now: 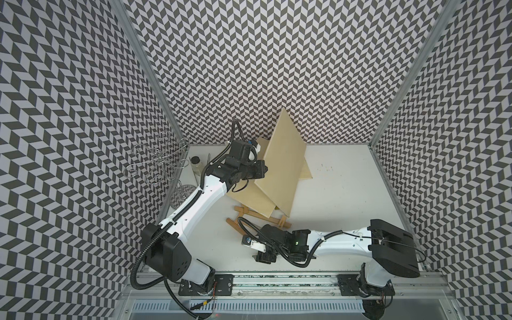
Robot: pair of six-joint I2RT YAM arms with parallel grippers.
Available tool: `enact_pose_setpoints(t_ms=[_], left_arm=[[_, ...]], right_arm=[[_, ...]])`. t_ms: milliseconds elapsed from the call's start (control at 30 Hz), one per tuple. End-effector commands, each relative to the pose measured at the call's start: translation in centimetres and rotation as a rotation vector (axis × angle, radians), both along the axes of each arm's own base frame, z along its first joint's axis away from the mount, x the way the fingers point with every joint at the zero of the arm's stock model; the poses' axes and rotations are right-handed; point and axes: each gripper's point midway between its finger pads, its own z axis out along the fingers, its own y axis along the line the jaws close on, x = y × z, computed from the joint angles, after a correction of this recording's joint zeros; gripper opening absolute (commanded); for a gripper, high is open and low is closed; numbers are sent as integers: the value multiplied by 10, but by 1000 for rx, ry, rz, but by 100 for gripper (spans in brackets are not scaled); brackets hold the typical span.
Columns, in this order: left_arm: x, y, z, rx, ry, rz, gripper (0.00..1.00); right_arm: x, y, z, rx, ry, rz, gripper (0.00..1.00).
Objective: Assemble the easel
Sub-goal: Pick up the easel at the center of the board.
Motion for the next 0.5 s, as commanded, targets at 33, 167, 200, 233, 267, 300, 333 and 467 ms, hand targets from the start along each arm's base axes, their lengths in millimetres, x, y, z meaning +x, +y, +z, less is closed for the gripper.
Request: enact_pose_setpoints(t_ms=[33, 167, 200, 233, 267, 300, 333, 467], left_arm=[[30, 41, 72, -9, -279, 182, 0], [30, 42, 77, -17, -291, 184, 0], [30, 41, 77, -17, -293, 184, 0], [30, 41, 77, -17, -295, 181, 0], [29, 42, 78, -15, -297, 180, 0], [29, 43, 77, -13, -298, 182, 0], [29, 43, 78, -12, -299, 181, 0], [28, 41, 78, -28, -299, 176, 0]], right_arm=[[11, 17, 0, 21, -8, -4, 69], [16, 21, -15, -13, 17, -14, 64], [17, 21, -19, -21, 33, -19, 63], [19, 21, -21, -26, 42, -28, 62], [22, 21, -24, -33, 47, -39, 62], [25, 21, -26, -41, 50, -52, 61], [27, 20, -29, -50, 52, -64, 61], [32, 23, -44, -96, 67, -86, 57]])
